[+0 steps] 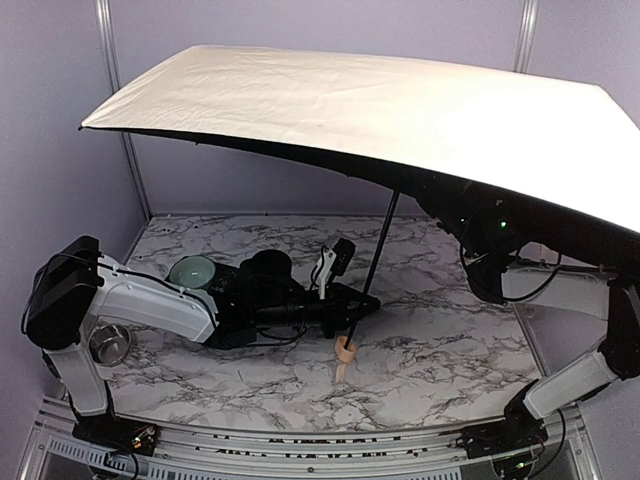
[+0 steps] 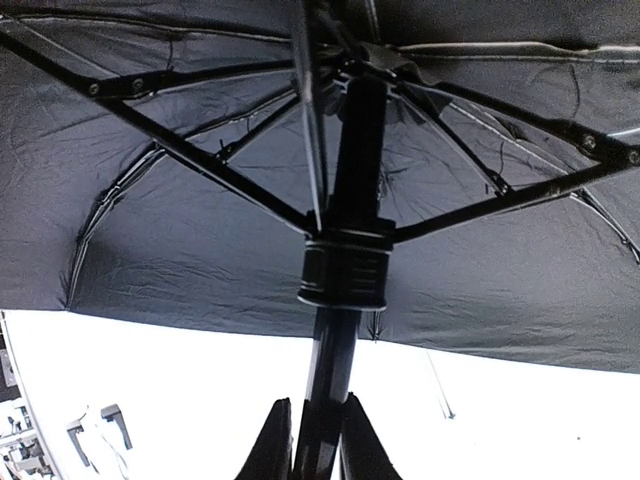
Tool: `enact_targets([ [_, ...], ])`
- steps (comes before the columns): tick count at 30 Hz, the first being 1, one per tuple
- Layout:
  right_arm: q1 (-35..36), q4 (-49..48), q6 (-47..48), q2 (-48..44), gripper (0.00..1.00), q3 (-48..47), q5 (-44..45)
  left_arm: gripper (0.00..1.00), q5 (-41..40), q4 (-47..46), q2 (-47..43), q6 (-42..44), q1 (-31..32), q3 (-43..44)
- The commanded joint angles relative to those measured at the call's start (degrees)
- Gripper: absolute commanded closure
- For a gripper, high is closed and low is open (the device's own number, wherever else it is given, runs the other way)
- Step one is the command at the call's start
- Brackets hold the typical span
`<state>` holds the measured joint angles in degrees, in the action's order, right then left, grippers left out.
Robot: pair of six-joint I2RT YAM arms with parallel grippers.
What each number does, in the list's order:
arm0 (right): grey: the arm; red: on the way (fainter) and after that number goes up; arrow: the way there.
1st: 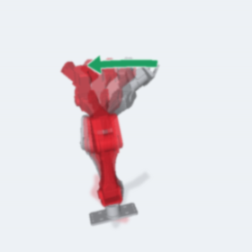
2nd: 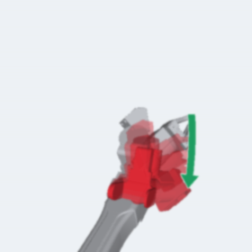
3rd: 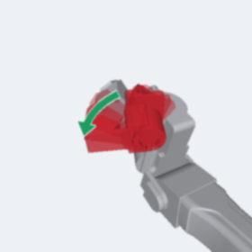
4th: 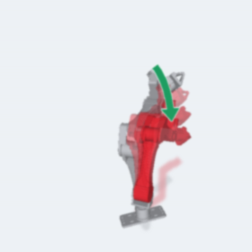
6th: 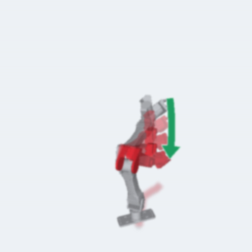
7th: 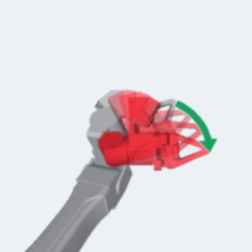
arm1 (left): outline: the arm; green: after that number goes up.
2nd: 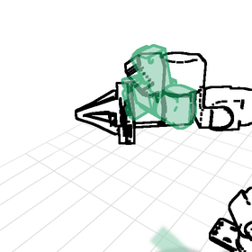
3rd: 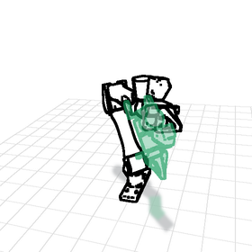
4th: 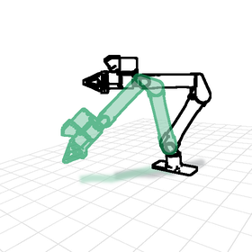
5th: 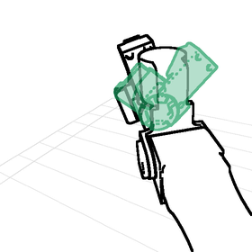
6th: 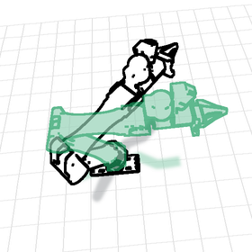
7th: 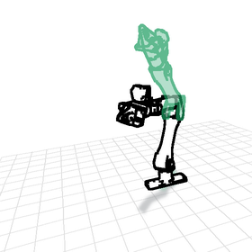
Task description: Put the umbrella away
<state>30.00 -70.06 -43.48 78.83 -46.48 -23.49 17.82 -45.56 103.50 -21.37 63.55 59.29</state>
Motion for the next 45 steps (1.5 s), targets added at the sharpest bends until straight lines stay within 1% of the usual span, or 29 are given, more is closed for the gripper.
enact_targets([
  [1, -0.41, 0.07, 2.6, 0.28, 1.0, 0.28, 0.84, 1.0, 1.31, -7.71, -4.0, 4.52, 1.08, 0.8],
  [4, -0.42, -1.04, 2.38, 0.35, 1.0, 0.42, 0.51, 0.99, 2.62, -7.7, -3.7, 3.91, 1.05, 0.93],
  [5, -0.4, -1.49, 2.36, 0.4, 1.0, 0.42, 0.32, 0.92, 2.91, -7.7, -3.32, 3.48, 1.01, 1.18],
  [7, 0.03, -2.67, 2.86, 0.53, 1.0, 0.41, -0.09, 0.84, 3.55, -7.7, -2.48, 2.01, 0.62, 2.07],
  [9, 0.55, -2.33, 4.34, 0.17, 1.0, 0.45, 0.12, 0.73, 4.31, -7.74, -1.45, -0.17, 0.15, 3.68],
  [11, 0.72, -1.68, 5.22, -0.27, 1.0, 0.41, 0.14, 0.68, 5.41, -7.68, -0.6, -1.71, -0.37, 5.27],
  [13, 0.75, -1.57, 5.84, -0.63, 1.0, 0.4, -0.23, 0.68, 6.58, -7.62, 0.03, -2.53, -0.88, 6.45],
  [14, 0.73, -1.53, 6.45, -0.73, 1.0, 0.3, -0.51, 0.68, 6.95, -7.56, 0.23, -3.01, -1.08, 6.86],
  [16, 0.72, -1.38, 6.96, -0.78, 1.0, 0.21, -1.03, 0.75, 7.67, -7.46, 0.74, -3.69, -1.38, 7.49],
  [19, 0.7, -0.88, 7.59, -0.7, 1.0, -0.06, -2.01, 0.99, 8.1, -7.44, 1.17, -4.58, -1.68, 7.92],
  [23, 0.61, -2.72, 7.05, -0.37, 1.0, 0.24, -1.6, 1.0, 7.85, -7.52, 1.43, -4.79, -1.65, 7.79],
  [26, 0.11, -4.97, 6.17, 0.11, 0.87, 0.09, 0.57, 1.0, 7.56, -8.1, 1.38, -4.17, -1.65, 7.37],
  [29, -0.42, -7.32, 3.73, 1.18, 0.78, -0.13, 3.44, 1.0, 6.78, -8.14, 1.34, -2.9, -1.58, 7.08],
  [36, -1.15, -12.74, -3.93, 5.98, 0.68, -4.04, 3.08, 1.0, 6.24, -8.14, 1.41, -2.52, -1.47, 6.92],
  [41, -1.26, -13.57, -5.16, 6.63, 0.54, -4.1, 6.12, 1.0, 5.33, -8.21, 1.17, -1.71, -1.46, 6.12],
  [45, -1.21, -13.82, -5.54, 6.65, 0.49, -3.86, 7.9, 1.0, 3.89, -8.14, 1.17, 0.2, -0.99, 5.6],
])
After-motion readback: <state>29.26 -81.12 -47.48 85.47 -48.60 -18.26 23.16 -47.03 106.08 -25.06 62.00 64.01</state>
